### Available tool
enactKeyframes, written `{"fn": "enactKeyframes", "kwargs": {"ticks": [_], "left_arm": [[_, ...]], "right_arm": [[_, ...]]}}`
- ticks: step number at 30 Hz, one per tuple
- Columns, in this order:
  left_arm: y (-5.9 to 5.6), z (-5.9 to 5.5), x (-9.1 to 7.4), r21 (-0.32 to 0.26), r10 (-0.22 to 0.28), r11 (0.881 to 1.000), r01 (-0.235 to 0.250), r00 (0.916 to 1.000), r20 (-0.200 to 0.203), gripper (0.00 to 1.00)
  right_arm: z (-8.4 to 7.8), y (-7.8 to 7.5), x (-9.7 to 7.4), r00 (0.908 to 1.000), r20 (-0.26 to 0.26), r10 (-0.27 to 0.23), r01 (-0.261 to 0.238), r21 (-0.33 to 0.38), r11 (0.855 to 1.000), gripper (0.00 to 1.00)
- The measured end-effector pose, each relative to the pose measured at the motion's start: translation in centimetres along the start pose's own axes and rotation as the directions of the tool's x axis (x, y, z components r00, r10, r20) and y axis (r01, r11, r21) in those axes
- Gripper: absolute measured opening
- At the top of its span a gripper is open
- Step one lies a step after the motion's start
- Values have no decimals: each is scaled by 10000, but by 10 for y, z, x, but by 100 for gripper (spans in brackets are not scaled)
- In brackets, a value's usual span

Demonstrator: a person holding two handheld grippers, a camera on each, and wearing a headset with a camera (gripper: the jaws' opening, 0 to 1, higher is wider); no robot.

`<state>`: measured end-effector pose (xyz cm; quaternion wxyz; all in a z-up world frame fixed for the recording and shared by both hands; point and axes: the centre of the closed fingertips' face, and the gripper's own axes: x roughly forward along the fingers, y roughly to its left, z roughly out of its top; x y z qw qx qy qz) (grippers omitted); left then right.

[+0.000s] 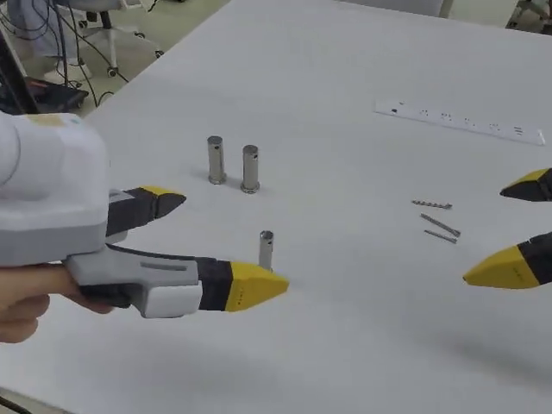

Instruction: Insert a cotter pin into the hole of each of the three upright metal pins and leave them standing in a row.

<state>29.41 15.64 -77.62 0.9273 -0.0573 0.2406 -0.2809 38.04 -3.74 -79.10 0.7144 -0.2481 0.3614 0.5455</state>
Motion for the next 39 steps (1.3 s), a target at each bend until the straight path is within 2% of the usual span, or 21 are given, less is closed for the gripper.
{"fn": "enactKeyframes", "kwargs": {"ticks": [6,8,12,15,17,19,25,28,34,39], "left_arm": [[-2,-2,-3,-21,144,9999,-144,9999,-50,100],[-3,-1,-4,-45,214,9998,-214,9998,-19,100],[-3,-1,-5,-150,427,9990,-426,9991,44,100],[-5,0,-5,-155,483,9987,-482,9988,67,100],[-7,0,-4,-135,502,9987,-501,9987,59,100],[-7,0,-4,-136,529,9985,-528,9986,88,100],[-8,-4,-4,-271,655,9975,-653,9978,95,100],[-7,-4,-5,-299,685,9972,-683,9976,45,100],[-4,-8,-6,-378,761,9964,-762,9971,-52,98],[-4,-9,-6,-434,777,9960,-780,9969,-76,97]], "right_arm": [[-9,-1,21,9967,-662,471,-503,-481,9976,88],[-12,-6,29,9946,-850,603,-655,-594,9961,87],[-15,-8,36,9913,-1002,851,-929,-760,9928,78],[-18,-15,41,9904,-1143,781,-880,-844,9925,72],[-20,-21,45,9916,-1059,743,-841,-917,9922,67],[-24,-25,48,9907,-1109,788,-854,-561,9948,62],[-36,-31,54,9848,-1431,983,-1037,-310,9941,61],[-44,-30,57,9777,-1716,1212,-1268,-220,9917,60],[-43,-32,57,9755,-1900,1108,-1162,-172,9931,55],[-44,-33,58,9682,-2340,884,-1046,-579,9928,52]]}}
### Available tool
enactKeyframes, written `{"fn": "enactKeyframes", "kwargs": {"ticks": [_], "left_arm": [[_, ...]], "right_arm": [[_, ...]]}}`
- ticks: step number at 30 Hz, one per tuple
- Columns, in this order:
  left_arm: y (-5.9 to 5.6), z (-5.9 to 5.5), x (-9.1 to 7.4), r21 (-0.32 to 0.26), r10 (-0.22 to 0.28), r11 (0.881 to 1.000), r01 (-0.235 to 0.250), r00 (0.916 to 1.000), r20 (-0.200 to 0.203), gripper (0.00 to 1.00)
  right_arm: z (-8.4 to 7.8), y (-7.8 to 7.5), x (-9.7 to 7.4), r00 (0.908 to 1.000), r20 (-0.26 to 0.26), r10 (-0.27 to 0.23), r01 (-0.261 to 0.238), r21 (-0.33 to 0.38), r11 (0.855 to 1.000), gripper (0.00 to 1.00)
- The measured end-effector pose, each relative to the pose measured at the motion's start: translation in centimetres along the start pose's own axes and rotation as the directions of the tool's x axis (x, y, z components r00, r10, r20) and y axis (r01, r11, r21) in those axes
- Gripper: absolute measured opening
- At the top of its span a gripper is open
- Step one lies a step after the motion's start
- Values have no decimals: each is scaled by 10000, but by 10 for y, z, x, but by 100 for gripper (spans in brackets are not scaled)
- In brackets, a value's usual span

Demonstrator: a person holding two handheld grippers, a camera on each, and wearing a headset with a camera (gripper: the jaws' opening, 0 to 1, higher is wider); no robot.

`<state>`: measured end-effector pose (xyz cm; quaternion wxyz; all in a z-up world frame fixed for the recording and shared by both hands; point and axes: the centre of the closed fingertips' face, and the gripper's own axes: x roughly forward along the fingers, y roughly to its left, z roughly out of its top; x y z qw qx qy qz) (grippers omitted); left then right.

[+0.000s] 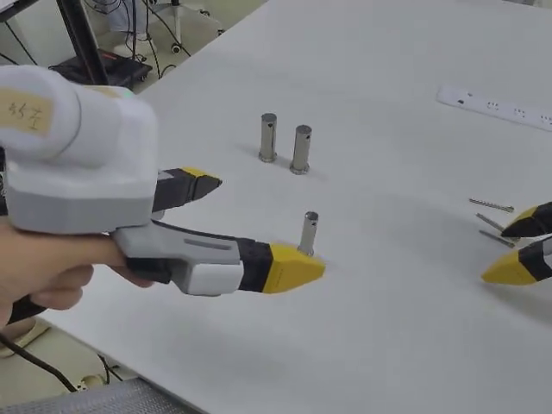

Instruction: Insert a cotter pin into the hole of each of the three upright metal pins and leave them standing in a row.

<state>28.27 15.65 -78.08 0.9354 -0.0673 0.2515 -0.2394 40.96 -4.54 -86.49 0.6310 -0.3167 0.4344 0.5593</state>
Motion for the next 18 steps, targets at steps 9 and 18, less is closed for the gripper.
{"fn": "enactKeyframes", "kwargs": {"ticks": [9,18], "left_arm": [[-6,-2,2,-22,-190,9998,190,9998,28,94],[-12,-3,7,-44,-359,9993,359,9993,-55,93]], "right_arm": [[-5,-3,-1,9971,-697,-304,244,-848,9961,44],[-7,-12,-1,9940,-884,-636,581,-641,9962,25]]}}
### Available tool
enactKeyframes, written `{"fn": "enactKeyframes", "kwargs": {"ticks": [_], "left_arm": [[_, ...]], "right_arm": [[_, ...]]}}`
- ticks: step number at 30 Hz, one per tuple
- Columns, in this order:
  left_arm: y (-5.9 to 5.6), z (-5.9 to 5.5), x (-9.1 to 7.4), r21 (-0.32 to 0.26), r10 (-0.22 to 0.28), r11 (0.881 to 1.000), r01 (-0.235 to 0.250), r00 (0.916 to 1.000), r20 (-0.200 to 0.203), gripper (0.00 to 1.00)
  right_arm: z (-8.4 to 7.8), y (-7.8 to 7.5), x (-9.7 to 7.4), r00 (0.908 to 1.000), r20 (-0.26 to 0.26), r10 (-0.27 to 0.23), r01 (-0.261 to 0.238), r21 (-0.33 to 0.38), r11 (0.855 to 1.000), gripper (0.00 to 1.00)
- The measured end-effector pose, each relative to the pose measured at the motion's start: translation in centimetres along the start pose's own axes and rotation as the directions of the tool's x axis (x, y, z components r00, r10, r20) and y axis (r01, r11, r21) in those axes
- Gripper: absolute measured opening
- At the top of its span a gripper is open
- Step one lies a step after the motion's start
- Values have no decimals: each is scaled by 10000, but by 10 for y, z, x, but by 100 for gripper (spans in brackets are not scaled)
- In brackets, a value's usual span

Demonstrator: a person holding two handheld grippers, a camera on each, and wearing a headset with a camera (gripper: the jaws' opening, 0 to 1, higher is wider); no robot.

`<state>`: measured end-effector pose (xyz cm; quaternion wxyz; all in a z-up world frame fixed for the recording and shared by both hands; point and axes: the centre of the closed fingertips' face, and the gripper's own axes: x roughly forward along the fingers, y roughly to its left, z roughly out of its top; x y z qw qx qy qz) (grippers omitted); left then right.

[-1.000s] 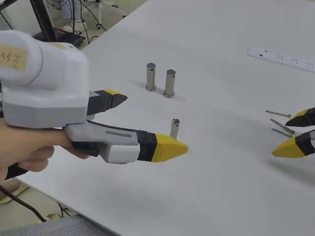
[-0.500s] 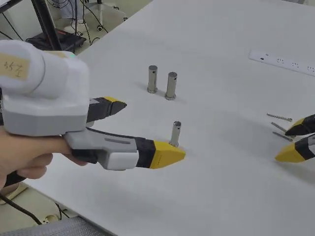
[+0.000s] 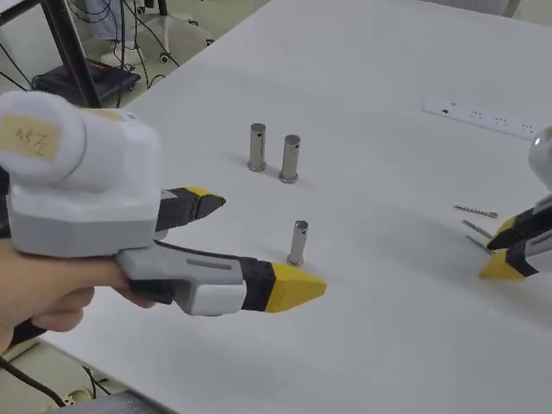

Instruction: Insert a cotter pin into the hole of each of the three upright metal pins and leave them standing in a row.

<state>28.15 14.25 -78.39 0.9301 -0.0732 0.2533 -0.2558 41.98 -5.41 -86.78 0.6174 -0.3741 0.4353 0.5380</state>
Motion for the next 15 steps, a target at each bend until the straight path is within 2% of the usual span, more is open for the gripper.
{"fn": "enactKeyframes", "kwargs": {"ticks": [5,9,15], "left_arm": [[1,0,2,1,-3,10000,3,10000,0,92],[2,5,3,111,58,9999,-61,9995,304,91],[3,5,5,63,9,10000,-11,9997,231,91]], "right_arm": [[1,-6,1,9997,-90,-223,226,420,9989,17],[2,-13,3,9986,-174,-505,519,912,9945,10],[4,-14,5,9954,-441,-852,873,478,9950,5]]}}
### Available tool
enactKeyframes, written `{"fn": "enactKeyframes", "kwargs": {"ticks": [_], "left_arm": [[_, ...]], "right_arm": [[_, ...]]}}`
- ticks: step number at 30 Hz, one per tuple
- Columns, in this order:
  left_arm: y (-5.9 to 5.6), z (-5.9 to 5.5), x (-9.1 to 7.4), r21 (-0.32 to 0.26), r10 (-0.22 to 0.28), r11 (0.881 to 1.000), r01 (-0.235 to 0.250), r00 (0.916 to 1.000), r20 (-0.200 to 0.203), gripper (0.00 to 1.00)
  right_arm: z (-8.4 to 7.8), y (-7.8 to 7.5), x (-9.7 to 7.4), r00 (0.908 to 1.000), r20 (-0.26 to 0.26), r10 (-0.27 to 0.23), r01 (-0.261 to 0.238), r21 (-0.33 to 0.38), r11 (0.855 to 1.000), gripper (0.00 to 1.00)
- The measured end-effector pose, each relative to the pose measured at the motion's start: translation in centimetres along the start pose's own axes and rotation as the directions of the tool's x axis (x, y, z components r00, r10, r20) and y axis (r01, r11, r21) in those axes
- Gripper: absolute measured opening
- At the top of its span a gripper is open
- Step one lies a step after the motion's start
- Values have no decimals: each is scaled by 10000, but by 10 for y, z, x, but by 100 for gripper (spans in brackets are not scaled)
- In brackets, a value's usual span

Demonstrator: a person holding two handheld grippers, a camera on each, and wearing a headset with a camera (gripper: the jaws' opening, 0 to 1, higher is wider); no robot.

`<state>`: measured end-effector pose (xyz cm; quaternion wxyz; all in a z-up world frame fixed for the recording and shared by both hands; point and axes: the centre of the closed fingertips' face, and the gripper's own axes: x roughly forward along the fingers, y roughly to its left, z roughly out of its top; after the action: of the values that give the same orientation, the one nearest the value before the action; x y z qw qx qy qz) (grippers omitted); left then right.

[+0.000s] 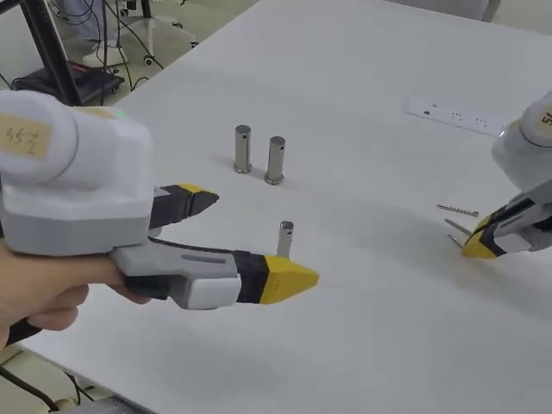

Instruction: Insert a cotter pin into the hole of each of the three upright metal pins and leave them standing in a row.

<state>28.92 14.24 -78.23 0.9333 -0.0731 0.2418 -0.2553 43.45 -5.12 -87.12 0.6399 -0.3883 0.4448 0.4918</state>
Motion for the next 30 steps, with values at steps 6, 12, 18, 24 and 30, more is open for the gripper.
{"fn": "enactKeyframes", "kwargs": {"ticks": [6,12,18,24,30], "left_arm": [[-2,-2,0,75,-88,9999,88,10000,-4,87],[-1,-2,1,82,-92,9999,91,10000,35,86],[-2,-4,0,89,-250,9996,251,9997,-77,86],[-10,-9,1,218,-515,9984,521,9983,-262,84],[-13,-5,2,409,-620,9972,624,9980,-113,77]], "right_arm": [[0,-1,0,9994,-182,-299,294,-230,9993,4],[0,-2,0,9980,-120,-626,622,-303,9976,3],[1,-2,-1,9948,39,-1013,1013,-762,9919,2],[3,3,-1,9886,154,-1496,1504,-1137,9821,2],[2,12,-8,9854,196,-1691,1701,-1627,9719,2]]}}
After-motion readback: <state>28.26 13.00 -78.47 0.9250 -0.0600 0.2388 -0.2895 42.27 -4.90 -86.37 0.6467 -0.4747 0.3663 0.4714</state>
